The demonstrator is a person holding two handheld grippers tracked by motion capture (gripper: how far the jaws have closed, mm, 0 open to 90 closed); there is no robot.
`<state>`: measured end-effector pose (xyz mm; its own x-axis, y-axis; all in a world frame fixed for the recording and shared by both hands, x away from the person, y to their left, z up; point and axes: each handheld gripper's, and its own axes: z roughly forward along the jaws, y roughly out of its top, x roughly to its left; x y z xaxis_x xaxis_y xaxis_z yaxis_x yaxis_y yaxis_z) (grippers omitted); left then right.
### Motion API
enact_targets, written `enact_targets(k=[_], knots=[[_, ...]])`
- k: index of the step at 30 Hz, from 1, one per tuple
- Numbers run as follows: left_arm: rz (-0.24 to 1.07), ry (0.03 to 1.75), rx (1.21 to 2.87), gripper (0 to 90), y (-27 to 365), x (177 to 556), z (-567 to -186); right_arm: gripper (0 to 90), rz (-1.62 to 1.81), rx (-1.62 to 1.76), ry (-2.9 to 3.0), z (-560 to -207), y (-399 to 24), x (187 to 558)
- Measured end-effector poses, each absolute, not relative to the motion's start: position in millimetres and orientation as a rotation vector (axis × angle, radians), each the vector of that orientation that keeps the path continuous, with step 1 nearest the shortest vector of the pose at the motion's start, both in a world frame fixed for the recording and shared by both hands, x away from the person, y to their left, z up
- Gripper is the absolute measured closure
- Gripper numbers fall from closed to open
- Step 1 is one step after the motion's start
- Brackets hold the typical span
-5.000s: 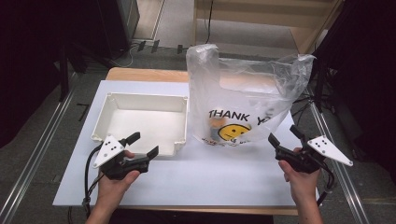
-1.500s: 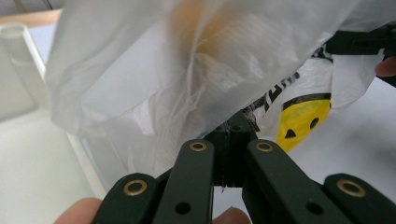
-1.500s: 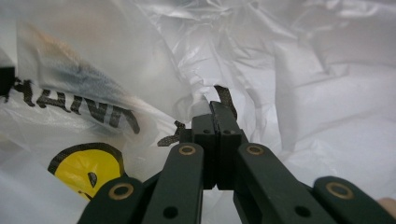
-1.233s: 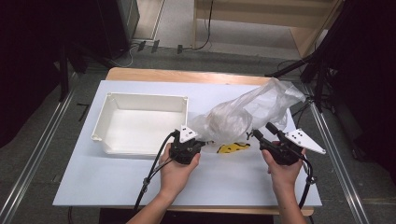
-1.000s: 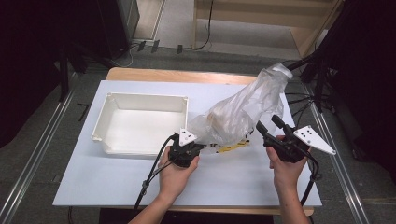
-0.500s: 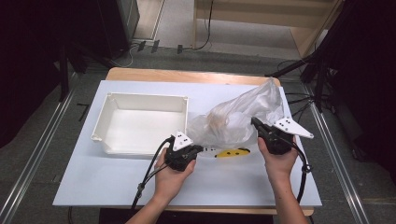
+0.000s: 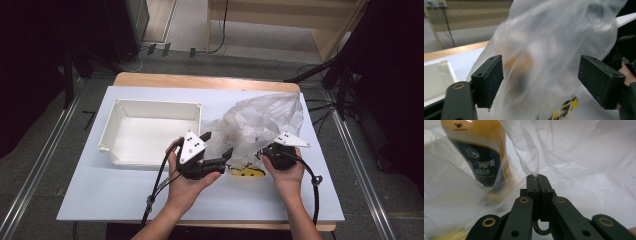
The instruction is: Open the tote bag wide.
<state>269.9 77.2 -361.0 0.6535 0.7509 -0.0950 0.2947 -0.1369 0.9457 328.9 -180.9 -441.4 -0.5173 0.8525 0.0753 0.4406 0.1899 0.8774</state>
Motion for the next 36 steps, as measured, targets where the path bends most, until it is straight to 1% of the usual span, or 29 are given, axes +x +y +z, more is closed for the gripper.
enact_targets(k=[2, 3, 4, 5, 6, 8, 9, 10, 11, 15, 18, 21, 24, 31, 33, 35, 36], knots=[[0.501, 0.845, 1.738, 16.8, 69.3, 274.0, -358.8, 90.0, 1.275, 1.196, 2.053, -442.7, -178.6, 328.6], [0.498, 0.844, 1.745, 16.8, 66.1, 276.5, -359.0, 90.0, 1.281, 1.191, 2.055, -443.3, -177.4, 328.3], [0.509, 0.847, 1.75, 17.9, 64.2, 279.1, -359.9, 90.0, 1.289, 1.184, 2.063, -443.7, -176.5, 327.8], [0.529, 0.861, 1.749, 23.1, 63.3, 281.8, -361.3, 90.0, 1.299, 1.175, 2.071, -444.0, -175.2, 327.0], [0.543, 0.881, 1.754, 37.5, 63.9, 285.2, -362.9, 90.0, 1.302, 1.148, 2.083, -444.1, -174.5, 326.0], [0.515, 0.909, 1.767, 67.0, 68.6, 293.5, -366.6, 89.8, 1.302, 1.123, 2.095, -443.8, -173.3, 324.2], [0.5, 0.925, 1.767, 77.6, 72.2, 297.5, -368.7, 89.3, 1.307, 1.122, 2.097, -443.4, -173.9, 323.5], [0.485, 0.94, 1.765, 85.4, 76.1, 301.1, -371.2, 88.7, 1.314, 1.125, 2.095, -443.2, -174.8, 323.0], [0.466, 0.959, 1.763, 90.0, 79.9, 304.5, -374.0, 88.5, 1.313, 1.12, 2.095, -442.8, -176.6, 322.9], [0.421, 1.05, 1.798, 90.0, 87.1, 315.3, -390.6, 85.8, 1.329, 1.138, 2.064, -441.2, -183.6, 322.5], [0.414, 1.093, 1.841, 90.0, 86.9, 319.6, -403.5, 80.4, 1.386, 1.159, 2.019, -438.6, -190.6, 320.7], [0.395, 1.132, 1.876, 90.0, 85.3, 322.4, -414.7, 70.8, 1.435, 1.154, 1.953, -429.9, -196.6, 317.0], [0.384, 1.151, 1.897, 90.0, 83.0, 323.4, -420.9, 56.7, 1.489, 1.143, 1.85, -417.7, -201.7, 311.8], [0.391, 1.157, 1.901, 90.0, 83.3, 322.4, -423.8, 36.9, 1.601, 1.085, 1.692, -389.8, -209.1, 303.1], [0.39, 1.15, 1.891, 90.0, 84.5, 321.2, -423.1, 29.8, 1.634, 1.064, 1.692, -382.5, -205.9, 303.0], [0.394, 1.138, 1.89, 90.0, 85.5, 319.8, -421.4, 24.6, 1.636, 1.068, 1.711, -376.4, -199.1, 304.9], [0.393, 1.137, 1.883, 90.0, 86.0, 319.2, -420.5, 23.4, 1.637, 1.062, 1.724, -374.3, -195.5, 307.4]])
